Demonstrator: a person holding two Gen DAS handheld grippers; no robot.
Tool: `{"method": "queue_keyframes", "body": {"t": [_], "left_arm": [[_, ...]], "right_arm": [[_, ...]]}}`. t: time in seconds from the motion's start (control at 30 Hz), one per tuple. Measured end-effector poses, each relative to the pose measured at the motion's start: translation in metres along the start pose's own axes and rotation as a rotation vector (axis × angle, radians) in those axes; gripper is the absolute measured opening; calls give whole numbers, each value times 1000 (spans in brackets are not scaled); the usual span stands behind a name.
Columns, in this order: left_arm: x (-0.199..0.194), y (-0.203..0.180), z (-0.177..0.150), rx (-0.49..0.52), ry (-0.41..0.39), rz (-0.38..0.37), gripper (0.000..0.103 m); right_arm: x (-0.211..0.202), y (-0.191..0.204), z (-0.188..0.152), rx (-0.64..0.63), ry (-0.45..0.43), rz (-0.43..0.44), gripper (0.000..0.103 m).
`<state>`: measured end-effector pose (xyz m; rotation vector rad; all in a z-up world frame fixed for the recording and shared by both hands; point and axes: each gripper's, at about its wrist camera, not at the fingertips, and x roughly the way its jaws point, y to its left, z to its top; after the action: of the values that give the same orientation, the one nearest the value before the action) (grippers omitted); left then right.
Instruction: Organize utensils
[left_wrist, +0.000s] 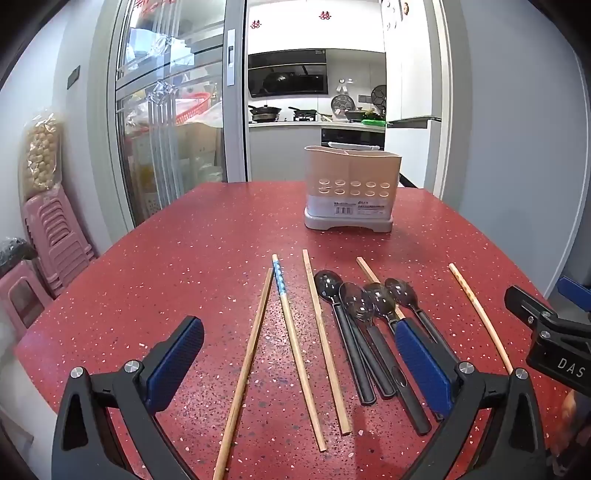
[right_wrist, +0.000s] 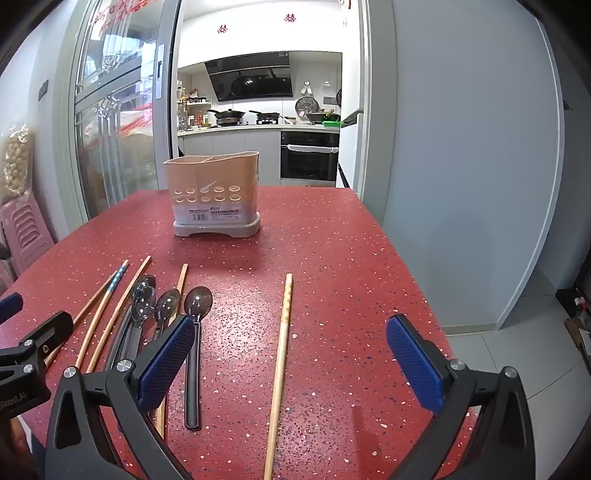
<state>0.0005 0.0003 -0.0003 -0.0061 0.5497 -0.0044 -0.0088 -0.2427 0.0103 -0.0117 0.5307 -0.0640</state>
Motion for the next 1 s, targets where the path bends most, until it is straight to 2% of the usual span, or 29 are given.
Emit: {"method": "queue_keyframes", "body": {"t": [0.2, 0.43, 1.0], "left_arm": [[9, -2, -5, 14, -3, 5, 103], [-3, 0, -3, 6, -23, -4, 103], [0, -2, -3, 11, -6, -2, 103]], "right_arm": [[1, -2, -1, -1, 7, -1, 103], [-1, -2, -1, 0, -2, -12, 103], [-3, -4, 0, 2, -8, -15, 103]]}}
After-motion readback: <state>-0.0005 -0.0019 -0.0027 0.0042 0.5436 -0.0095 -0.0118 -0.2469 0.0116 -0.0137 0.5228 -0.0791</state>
